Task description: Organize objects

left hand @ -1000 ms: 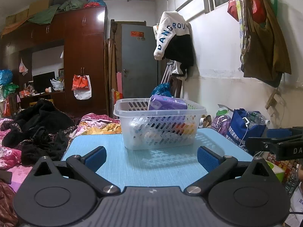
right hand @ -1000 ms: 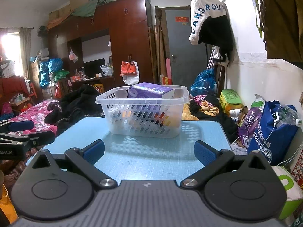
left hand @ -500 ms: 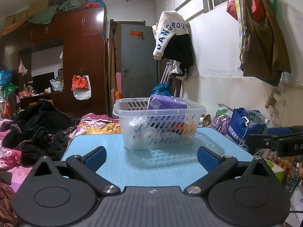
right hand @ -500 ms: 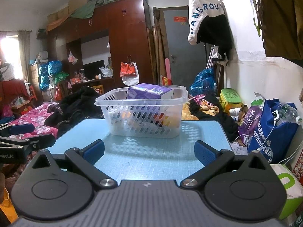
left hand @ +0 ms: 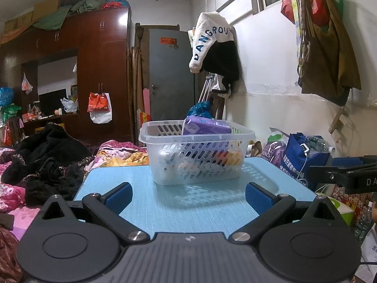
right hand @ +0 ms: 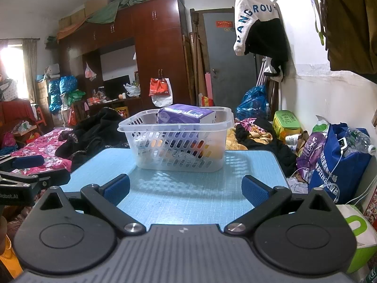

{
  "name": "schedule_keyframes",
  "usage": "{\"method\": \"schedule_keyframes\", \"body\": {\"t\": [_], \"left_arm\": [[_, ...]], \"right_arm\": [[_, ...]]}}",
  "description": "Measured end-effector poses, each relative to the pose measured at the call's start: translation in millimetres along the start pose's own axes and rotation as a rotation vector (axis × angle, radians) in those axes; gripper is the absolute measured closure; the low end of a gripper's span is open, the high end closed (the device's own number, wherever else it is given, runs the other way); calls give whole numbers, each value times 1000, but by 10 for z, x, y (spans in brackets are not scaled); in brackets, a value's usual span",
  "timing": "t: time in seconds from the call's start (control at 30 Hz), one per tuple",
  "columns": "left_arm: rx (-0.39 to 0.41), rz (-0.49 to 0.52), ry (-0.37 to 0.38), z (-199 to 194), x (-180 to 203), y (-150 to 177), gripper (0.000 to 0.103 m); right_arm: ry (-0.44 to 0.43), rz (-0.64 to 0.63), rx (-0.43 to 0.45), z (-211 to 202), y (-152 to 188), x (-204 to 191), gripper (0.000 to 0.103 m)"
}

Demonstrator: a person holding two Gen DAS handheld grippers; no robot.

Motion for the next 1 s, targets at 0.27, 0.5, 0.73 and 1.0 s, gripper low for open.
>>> {"method": "schedule_keyframes", "body": {"t": [0.27,0.5,0.73,1.0], "left_arm": [[0,8,6,4,21,15,0],[-4,5,7,18,3,18,0],[-9,7,10,28,1,27,0],[-11,9,11,30,5,31,0]], "right_arm": [[-1,0,0,2,-1,5,0],[0,0,1,3,1,1,0],[0,0,0,0,0,4,0],[0,0,-1,1,5,7,0]]}}
Point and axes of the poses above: each gripper's, at about its wrist camera, not at the fingertips, and z roughly the way its jaws point, x to its right, y to its underside, the point moved 7 cm from there along z, roughly the way its jaws point
